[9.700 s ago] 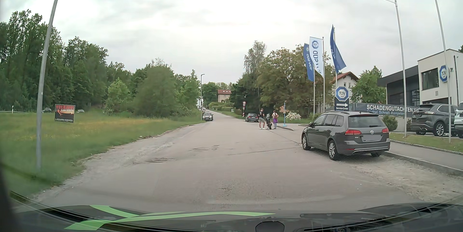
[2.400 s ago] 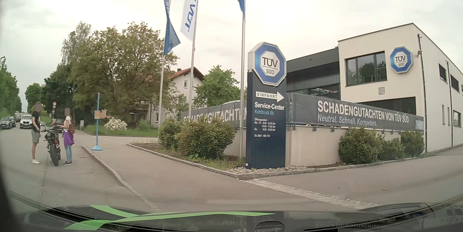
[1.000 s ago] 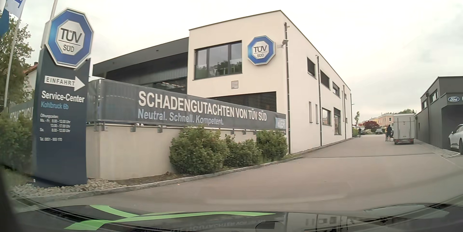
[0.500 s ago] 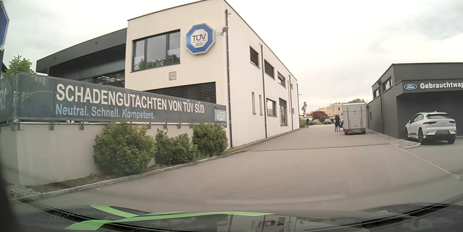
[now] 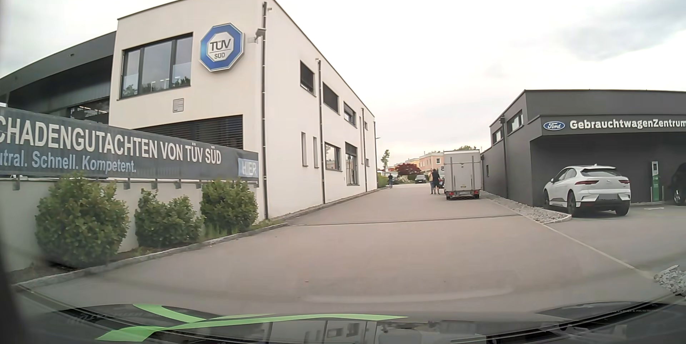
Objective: Follow the waypoints while adhering to traffic rules and regulations
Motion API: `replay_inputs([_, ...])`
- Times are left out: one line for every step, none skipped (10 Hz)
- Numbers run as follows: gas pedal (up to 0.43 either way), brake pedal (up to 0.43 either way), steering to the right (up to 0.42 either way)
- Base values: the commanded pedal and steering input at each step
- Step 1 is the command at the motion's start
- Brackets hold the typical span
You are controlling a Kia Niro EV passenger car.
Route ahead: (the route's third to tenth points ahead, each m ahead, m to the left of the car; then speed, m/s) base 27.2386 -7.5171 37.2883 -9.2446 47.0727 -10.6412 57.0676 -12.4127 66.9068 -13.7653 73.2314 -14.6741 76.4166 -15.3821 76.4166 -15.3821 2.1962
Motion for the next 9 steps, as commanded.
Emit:
replay_inputs([0.039, 0.0, 0.479])
replay_inputs([0.039, 0.0, 0.436])
replay_inputs([0.039, 0.0, 0.399])
replay_inputs([0.039, 0.0, 0.366])
replay_inputs([0.039, 0.0, 0.336])
replay_inputs([0.039, 0.0, 0.306])
replay_inputs([0.039, 0.0, 0.28])
replay_inputs([0.047, 0.0, 0.244])
replay_inputs([0.047, 0.0, 0.22])
